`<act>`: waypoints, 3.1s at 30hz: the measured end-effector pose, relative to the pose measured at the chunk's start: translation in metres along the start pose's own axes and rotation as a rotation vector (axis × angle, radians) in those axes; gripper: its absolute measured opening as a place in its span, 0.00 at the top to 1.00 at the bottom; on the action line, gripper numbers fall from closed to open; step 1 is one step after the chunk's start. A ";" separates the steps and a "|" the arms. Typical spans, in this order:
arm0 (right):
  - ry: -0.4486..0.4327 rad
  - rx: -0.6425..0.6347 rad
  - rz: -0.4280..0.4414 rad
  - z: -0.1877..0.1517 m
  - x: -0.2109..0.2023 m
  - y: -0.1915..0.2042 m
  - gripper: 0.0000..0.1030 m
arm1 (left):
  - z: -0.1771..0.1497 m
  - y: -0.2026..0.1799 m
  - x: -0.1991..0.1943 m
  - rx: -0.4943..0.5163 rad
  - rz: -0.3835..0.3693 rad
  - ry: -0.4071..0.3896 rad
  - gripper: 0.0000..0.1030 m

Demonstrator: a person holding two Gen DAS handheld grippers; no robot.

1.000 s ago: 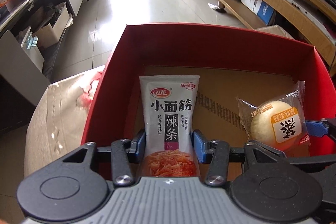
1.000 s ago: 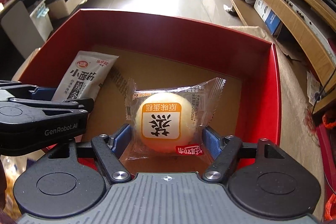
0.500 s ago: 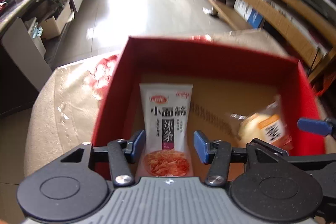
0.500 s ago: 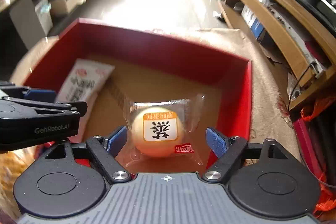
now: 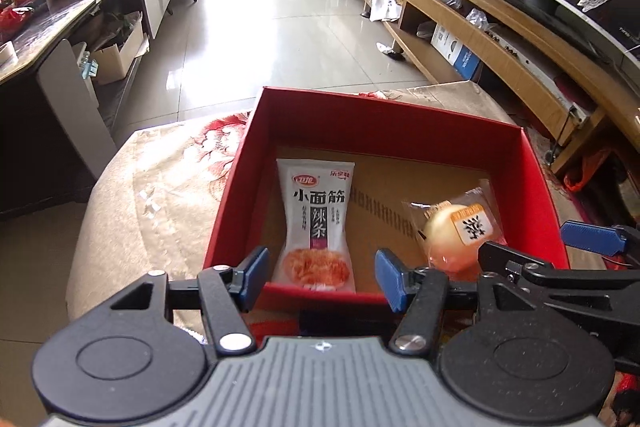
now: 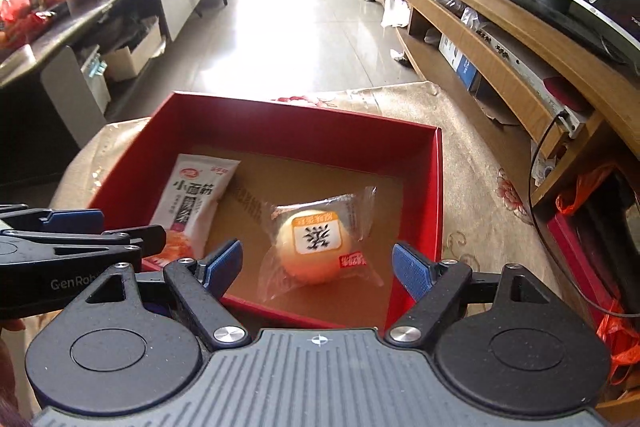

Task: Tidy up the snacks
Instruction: 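Lower both snacks into the red box and open both grippers, then grasp the waffle crisp bag with the left gripper while the right grasps the red-yellow chip bag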

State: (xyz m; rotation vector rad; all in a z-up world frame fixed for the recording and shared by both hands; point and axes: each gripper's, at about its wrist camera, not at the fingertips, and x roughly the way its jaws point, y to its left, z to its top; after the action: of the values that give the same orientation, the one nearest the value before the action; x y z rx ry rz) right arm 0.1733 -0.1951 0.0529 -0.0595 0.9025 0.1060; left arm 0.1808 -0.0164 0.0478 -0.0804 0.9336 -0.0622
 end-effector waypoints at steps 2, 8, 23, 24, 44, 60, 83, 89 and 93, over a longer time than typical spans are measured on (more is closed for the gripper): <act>-0.011 0.006 0.008 -0.004 -0.007 0.002 0.16 | -0.003 0.002 -0.006 -0.005 -0.009 -0.006 0.47; -0.015 0.053 0.022 -0.013 -0.016 0.000 0.16 | -0.003 0.005 -0.013 -0.027 -0.027 -0.016 0.43; 0.093 0.070 0.020 -0.047 -0.015 0.007 0.16 | -0.043 0.020 -0.008 -0.041 -0.023 0.104 0.40; 0.095 0.077 0.018 -0.048 -0.014 0.006 0.16 | -0.045 0.018 -0.007 -0.034 -0.020 0.108 0.40; 0.160 0.074 0.083 -0.054 -0.002 0.017 0.16 | -0.079 0.077 -0.005 -0.130 0.068 0.152 0.30; 0.211 0.062 0.079 -0.058 0.015 0.022 0.14 | -0.087 0.068 0.019 -0.075 0.078 0.198 0.23; 0.222 0.051 -0.030 -0.062 0.049 0.027 0.34 | -0.092 0.062 0.007 -0.065 0.036 0.215 0.33; 0.264 0.053 0.028 -0.082 0.030 0.010 0.43 | -0.098 0.061 0.003 -0.064 0.007 0.229 0.33; 0.265 0.063 0.050 -0.100 0.015 0.009 0.43 | -0.103 0.059 0.000 -0.055 0.004 0.224 0.32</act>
State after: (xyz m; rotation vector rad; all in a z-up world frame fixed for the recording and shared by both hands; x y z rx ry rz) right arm 0.1033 -0.1950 -0.0211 0.0084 1.1713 0.1180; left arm 0.0990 0.0385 -0.0183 -0.1238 1.1596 -0.0423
